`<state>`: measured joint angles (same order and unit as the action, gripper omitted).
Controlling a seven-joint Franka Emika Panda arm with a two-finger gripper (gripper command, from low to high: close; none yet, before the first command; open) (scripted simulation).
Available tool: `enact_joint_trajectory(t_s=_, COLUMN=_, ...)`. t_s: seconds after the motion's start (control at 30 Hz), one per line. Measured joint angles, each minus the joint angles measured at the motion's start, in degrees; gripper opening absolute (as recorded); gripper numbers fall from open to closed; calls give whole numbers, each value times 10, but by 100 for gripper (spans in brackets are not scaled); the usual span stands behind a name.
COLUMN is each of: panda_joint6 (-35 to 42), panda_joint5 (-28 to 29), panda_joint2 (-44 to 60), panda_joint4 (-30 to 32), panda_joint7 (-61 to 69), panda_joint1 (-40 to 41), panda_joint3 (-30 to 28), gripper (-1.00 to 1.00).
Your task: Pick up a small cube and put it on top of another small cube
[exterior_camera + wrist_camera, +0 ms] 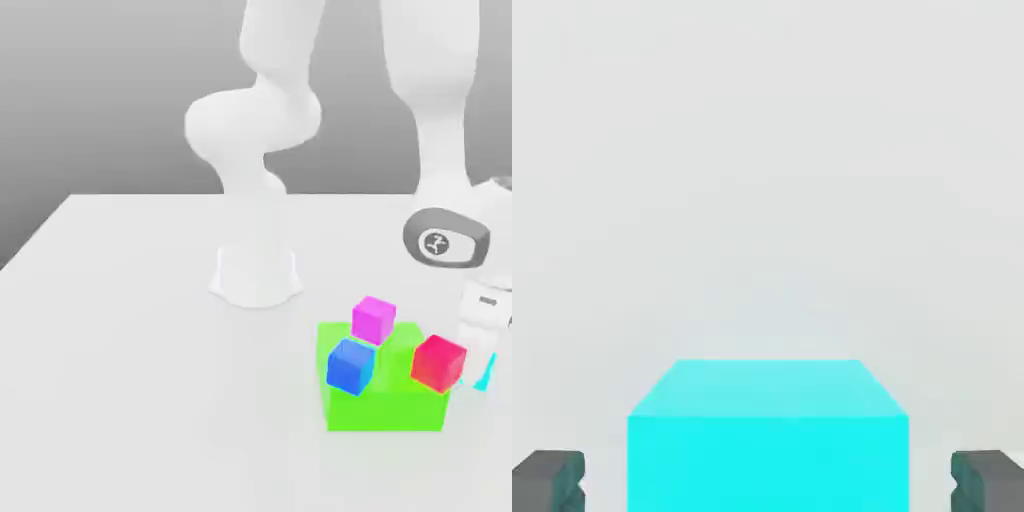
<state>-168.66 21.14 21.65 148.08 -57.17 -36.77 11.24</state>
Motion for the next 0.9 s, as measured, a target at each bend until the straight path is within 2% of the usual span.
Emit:
enact_joint_trajectory(t_s=0.13, panda_joint6=1, panda_joint5=-2, panda_joint2=-2, panda_joint4=1, panda_joint7=2, panda_joint1=0, panda_joint3=0, gripper=-100)
enact_joint_trajectory(t_s=0.33, panda_joint6=85, panda_joint5=-111, panda_joint2=-115, panda_joint4=27, panda_joint7=86, panda_joint1=58, panda_joint3=78, gripper=-100)
enact_joint_trajectory(t_s=0.47, panda_joint6=167, panda_joint5=-185, panda_joint2=-202, panda_joint4=26, panda_joint7=176, panda_joint1=100, panda_joint3=65, gripper=-100)
enact_joint_trajectory(t_s=0.63, panda_joint6=274, panda_joint5=-240, panda_joint2=-307, panda_joint4=21, panda_joint7=268, panda_joint1=131, panda_joint3=19, gripper=-100)
enact_joint_trajectory(t_s=0.7, panda_joint6=266, panda_joint5=-241, panda_joint2=-302, panda_joint4=25, panda_joint7=277, panda_joint1=137, panda_joint3=11, gripper=-100)
enact_joint_trajectory(t_s=0.8, panda_joint6=203, panda_joint5=-225, panda_joint2=-250, panda_joint4=36, panda_joint7=268, panda_joint1=142, panda_joint3=10, gripper=-100)
enact_joint_trajectory(t_s=0.83, panda_joint6=190, panda_joint5=-221, panda_joint2=-239, panda_joint4=39, panda_joint7=266, panda_joint1=142, panda_joint3=9, gripper=100)
enact_joint_trajectory(t_s=0.9, panda_joint6=190, panda_joint5=-221, panda_joint2=-239, panda_joint4=39, panda_joint7=266, panda_joint1=142, panda_joint3=9, gripper=100)
